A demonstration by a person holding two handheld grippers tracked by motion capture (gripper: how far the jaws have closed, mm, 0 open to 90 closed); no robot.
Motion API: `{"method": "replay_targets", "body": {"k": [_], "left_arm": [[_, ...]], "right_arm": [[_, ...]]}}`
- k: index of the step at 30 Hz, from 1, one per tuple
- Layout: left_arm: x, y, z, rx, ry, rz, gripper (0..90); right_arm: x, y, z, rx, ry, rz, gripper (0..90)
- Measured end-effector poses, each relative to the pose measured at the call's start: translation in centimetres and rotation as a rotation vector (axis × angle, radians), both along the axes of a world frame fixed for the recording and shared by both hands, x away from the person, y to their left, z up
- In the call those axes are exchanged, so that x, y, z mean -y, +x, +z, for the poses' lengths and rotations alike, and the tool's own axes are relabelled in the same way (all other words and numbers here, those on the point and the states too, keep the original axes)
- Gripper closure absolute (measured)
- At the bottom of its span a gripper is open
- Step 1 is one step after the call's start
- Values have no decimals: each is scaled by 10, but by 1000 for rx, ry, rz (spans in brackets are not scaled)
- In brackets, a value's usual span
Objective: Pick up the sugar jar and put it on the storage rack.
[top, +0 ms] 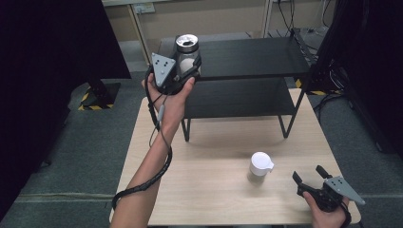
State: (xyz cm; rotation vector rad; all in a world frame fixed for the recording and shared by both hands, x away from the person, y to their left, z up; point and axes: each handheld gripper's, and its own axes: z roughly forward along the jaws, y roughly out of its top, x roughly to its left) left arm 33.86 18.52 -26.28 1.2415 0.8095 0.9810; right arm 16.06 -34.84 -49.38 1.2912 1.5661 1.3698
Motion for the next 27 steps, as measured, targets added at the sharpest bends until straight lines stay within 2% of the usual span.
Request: {"method": "replay_targets", "body": {"k": [12,16,24,27], "left_arm": [[3,19,-3,-24,-13,4,303],[2,23,-5,-23,-30,-1,304],[-1,23,-5,-17,-29,-8,299],[-1,23,-3,-15,-33,-2,196]], "right_arm": [[0,0,0,0,-3,5,67],[1,0,0,1,-3,6,67],[-1,1,1,-1,-9,11,67],[-1,1,1,-2,-9,12,67]]}}
